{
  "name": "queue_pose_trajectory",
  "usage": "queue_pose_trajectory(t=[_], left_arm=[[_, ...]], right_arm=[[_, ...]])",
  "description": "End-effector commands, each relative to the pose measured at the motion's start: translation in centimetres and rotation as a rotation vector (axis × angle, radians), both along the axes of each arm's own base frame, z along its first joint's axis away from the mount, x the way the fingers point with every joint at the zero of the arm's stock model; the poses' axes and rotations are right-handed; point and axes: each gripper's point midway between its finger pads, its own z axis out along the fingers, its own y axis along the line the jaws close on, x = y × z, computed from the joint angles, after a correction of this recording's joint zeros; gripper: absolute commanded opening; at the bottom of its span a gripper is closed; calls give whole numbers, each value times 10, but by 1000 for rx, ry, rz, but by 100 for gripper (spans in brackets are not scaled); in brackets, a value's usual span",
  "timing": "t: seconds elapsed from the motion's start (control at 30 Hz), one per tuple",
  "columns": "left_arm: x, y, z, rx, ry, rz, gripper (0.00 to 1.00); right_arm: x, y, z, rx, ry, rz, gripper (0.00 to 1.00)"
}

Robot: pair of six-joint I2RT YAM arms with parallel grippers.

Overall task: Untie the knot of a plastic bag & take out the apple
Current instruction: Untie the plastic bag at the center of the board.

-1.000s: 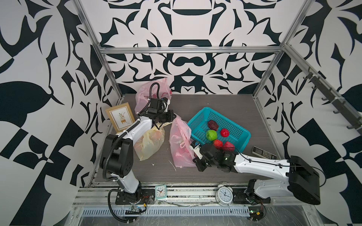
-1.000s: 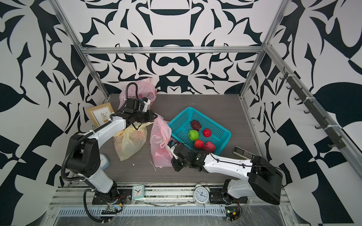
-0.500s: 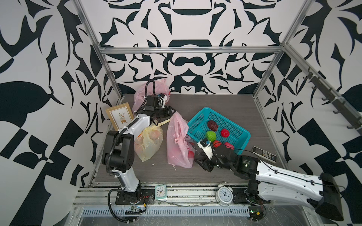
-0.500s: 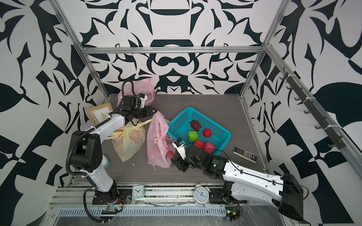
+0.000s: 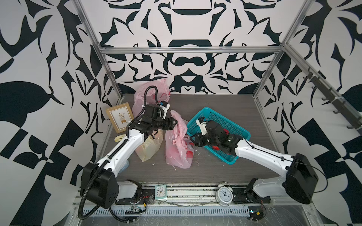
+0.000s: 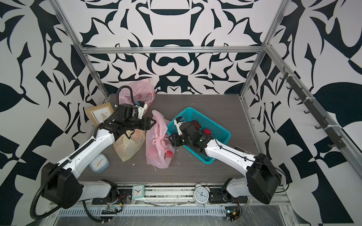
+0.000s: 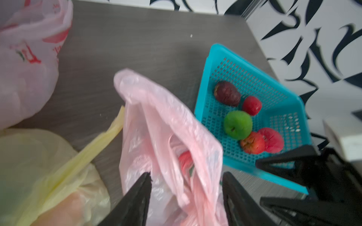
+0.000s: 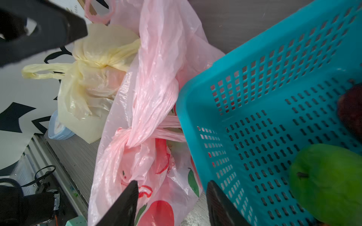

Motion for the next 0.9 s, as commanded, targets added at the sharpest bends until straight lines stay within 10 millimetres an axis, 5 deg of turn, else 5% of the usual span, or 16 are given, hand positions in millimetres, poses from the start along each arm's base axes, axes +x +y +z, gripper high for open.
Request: queue_pose_trajectory(t=[0.0, 0.4, 0.77, 0.87], left_arm=[[-16, 10, -40, 33, 105, 46, 47], [-8, -10, -50, -50, 90, 35, 52], [-5, -18, -81, -55, 160, 19, 49], [-4, -20, -86, -60, 170, 11, 37]], right_arm=[[12, 27, 32, 162, -12, 15, 59], [36, 46, 27, 229, -30, -18, 56], [56, 60, 35, 284, -51, -32, 21], [59, 59, 44, 289, -77, -35, 8]])
